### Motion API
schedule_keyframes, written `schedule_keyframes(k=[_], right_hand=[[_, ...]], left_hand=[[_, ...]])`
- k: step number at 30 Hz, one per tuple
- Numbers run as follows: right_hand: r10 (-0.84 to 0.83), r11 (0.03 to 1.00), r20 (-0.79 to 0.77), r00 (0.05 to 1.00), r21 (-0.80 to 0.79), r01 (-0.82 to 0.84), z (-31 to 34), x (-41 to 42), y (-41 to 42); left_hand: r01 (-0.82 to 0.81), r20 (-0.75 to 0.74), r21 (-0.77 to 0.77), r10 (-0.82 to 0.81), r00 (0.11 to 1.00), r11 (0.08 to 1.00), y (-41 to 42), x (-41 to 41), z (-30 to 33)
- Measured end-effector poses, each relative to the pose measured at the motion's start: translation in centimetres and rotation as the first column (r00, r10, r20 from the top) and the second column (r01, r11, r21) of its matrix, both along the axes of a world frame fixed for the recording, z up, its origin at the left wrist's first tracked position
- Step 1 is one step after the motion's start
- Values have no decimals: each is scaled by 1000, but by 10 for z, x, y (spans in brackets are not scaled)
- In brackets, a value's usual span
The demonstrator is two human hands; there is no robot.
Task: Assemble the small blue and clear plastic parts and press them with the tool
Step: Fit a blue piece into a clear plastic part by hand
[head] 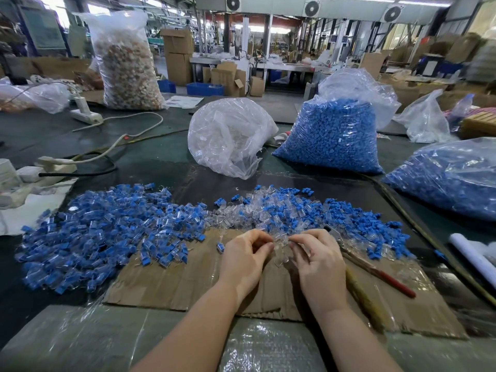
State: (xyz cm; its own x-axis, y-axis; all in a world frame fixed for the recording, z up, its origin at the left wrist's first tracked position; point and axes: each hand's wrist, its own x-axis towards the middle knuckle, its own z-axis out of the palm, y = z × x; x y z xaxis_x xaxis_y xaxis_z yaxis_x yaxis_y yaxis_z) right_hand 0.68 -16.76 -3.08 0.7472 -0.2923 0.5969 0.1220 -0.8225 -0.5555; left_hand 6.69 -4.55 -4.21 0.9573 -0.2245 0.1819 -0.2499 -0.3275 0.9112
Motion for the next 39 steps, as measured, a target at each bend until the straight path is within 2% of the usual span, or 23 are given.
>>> schedule_keyframes(k=[3, 7, 20, 23, 27, 32, 39], right_hand=[[64, 996, 29, 998, 66, -65, 1, -3, 1], [111, 984, -45, 993, 148, -103, -1, -2, 2], [-15, 991, -103, 995, -136, 1, -5, 0, 6], [16, 991, -95, 995, -131, -28, -4, 1, 4], [72, 991, -67, 995, -106, -79, -3, -1, 2], [196, 977, -60, 979, -68, -200, 4, -4, 3], [184, 980, -68, 981, -58, -188, 6, -4, 4]], left_hand=[[3, 3, -3, -3, 1000, 1000, 0, -1, 1], [26, -8, -20, -26, 1000, 999, 0, -2, 3], [102, -105, -164, -120, 987, 981, 2, -7, 9], [90, -79, -136, -101, 992, 987, 1, -6, 10], [82, -94, -194, -102, 990, 978, 0, -6, 10], [104, -46, -129, -111, 993, 986, 2, -5, 10], [103, -46, -112, -108, 993, 988, 4, -7, 12]])
